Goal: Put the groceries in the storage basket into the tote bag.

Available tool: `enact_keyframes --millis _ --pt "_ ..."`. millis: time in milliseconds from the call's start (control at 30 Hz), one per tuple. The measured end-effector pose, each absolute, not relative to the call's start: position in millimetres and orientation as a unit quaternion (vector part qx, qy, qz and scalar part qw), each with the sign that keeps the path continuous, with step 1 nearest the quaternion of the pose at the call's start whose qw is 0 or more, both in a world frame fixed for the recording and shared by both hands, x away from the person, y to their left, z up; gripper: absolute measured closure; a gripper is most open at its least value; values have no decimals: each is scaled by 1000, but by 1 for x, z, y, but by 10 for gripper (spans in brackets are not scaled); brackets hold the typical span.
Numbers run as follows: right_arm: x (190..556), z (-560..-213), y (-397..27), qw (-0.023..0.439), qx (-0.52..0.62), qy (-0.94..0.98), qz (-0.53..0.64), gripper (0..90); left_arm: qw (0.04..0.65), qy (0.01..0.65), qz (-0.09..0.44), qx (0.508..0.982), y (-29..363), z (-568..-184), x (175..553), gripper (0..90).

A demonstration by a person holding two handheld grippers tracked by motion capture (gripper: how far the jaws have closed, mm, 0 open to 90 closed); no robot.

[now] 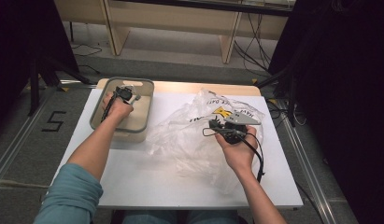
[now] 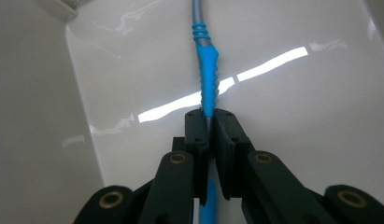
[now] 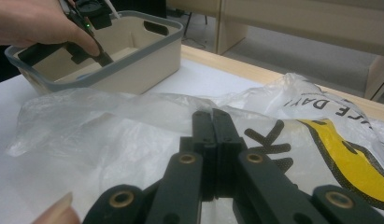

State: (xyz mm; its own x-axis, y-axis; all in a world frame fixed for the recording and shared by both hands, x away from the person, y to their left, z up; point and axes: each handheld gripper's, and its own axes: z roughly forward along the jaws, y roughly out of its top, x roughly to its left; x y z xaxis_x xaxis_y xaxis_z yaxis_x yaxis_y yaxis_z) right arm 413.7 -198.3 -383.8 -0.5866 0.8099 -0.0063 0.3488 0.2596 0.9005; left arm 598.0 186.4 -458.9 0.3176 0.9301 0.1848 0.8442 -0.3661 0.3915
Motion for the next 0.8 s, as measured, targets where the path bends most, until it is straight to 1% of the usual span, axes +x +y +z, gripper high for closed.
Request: enact_keyframes --millis 600,800 --pt "414 -384 -199 246 385 753 473 900 144 547 232 791 190 -447 597 841" --pt "414 -384 -199 246 385 754 472 900 150 546 237 790 193 -444 596 841"
